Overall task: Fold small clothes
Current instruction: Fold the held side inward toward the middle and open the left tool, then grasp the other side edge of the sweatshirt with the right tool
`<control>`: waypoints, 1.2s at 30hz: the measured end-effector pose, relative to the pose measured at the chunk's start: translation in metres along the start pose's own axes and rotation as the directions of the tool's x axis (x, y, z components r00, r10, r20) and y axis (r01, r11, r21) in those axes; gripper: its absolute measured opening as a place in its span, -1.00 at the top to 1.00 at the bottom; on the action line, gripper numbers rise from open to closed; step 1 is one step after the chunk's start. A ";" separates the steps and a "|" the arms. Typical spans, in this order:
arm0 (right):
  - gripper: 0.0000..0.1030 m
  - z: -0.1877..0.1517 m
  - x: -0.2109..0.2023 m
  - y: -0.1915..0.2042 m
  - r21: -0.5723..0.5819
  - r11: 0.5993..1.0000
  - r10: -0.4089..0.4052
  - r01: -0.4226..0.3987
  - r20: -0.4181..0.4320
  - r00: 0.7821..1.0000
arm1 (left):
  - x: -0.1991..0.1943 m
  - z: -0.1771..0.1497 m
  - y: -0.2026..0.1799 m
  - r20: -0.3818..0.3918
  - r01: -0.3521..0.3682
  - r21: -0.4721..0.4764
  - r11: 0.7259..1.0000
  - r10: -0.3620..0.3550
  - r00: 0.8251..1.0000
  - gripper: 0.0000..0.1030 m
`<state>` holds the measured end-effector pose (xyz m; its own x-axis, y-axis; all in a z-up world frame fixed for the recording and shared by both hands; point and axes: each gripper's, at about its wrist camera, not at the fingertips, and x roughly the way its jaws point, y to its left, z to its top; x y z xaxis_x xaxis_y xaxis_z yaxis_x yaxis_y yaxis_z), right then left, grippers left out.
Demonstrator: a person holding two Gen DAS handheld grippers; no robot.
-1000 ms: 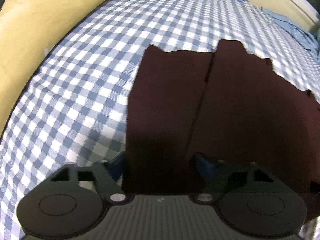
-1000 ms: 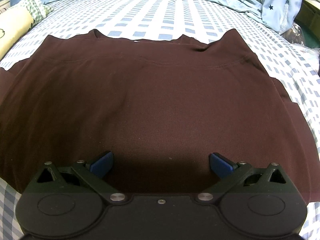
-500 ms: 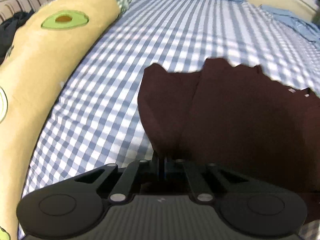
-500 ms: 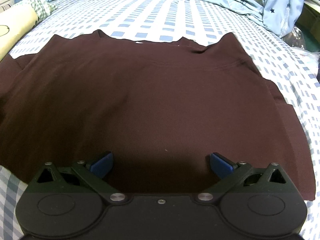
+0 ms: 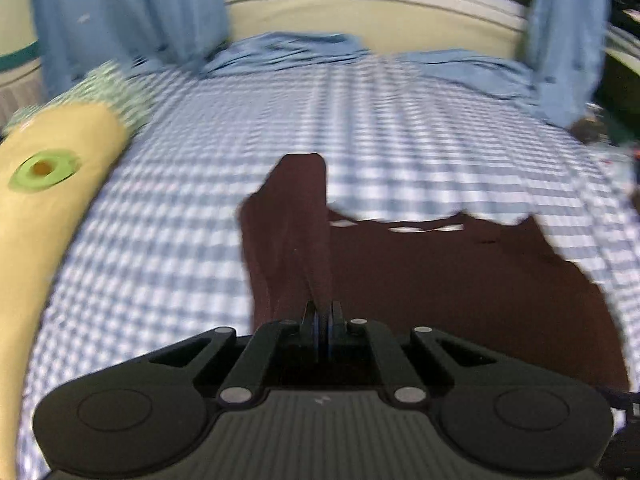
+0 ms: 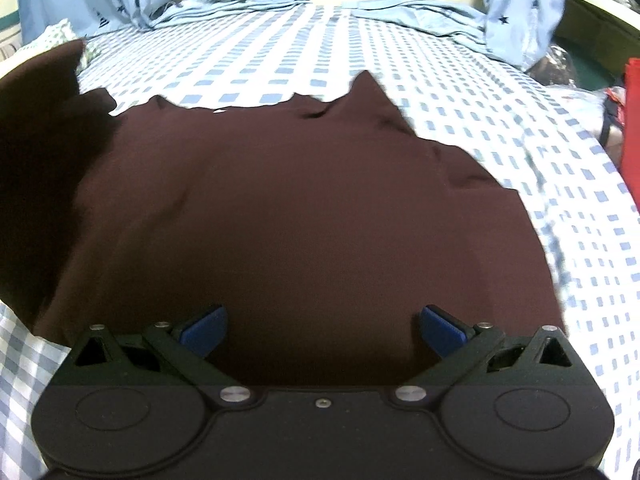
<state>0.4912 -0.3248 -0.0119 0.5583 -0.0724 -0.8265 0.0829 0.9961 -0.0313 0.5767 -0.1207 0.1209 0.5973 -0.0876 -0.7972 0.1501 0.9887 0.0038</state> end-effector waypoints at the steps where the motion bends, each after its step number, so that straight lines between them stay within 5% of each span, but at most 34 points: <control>1: -0.99 -0.001 -0.002 -0.008 0.002 1.000 -0.002 0.002 0.003 1.000 | 0.000 0.000 -0.015 0.002 0.013 0.019 1.000 -0.013 1.000 0.97; 7: -0.99 -0.012 -0.009 -0.058 0.027 0.999 -0.030 0.030 0.002 1.000 | 0.034 -0.025 -0.107 -0.065 0.074 0.131 0.989 -0.066 0.996 0.97; 13: -0.99 -0.021 -0.014 -0.096 0.037 0.999 -0.015 0.015 -0.007 1.000 | 0.059 -0.057 -0.140 -0.108 0.054 0.162 0.985 -0.037 0.993 0.91; 16: -0.99 -0.019 -0.014 -0.109 0.043 0.999 0.013 -0.013 -0.001 1.000 | 0.056 -0.057 -0.137 -0.112 0.084 0.136 0.987 -0.069 0.991 0.72; 20: -0.99 -0.011 -0.010 -0.118 0.050 0.998 0.039 -0.039 0.006 0.999 | 0.037 -0.057 -0.136 -0.075 0.101 0.135 0.986 -0.092 0.993 -0.08; 23: -0.99 0.000 -0.005 -0.122 0.054 0.996 0.067 -0.068 0.013 0.998 | 0.021 -0.065 -0.135 -0.048 0.093 0.169 0.981 -0.086 0.995 -0.20; 27: -0.99 0.018 -0.002 -0.117 0.053 0.989 0.135 -0.137 0.038 0.990 | 0.003 -0.076 -0.128 -0.002 0.013 0.189 0.982 -0.013 1.000 -0.66; 36: -0.98 0.061 0.019 -0.079 0.007 0.942 0.336 -0.337 0.036 0.941 | 0.000 -0.114 -0.108 0.016 -0.145 0.327 0.934 0.149 0.989 -0.86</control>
<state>0.5462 -0.4075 0.0092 0.5828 0.2651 -0.7681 -0.1042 0.9618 0.2530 0.4708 -0.2133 0.0515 0.6252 0.0583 -0.7783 0.3107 0.8962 0.3167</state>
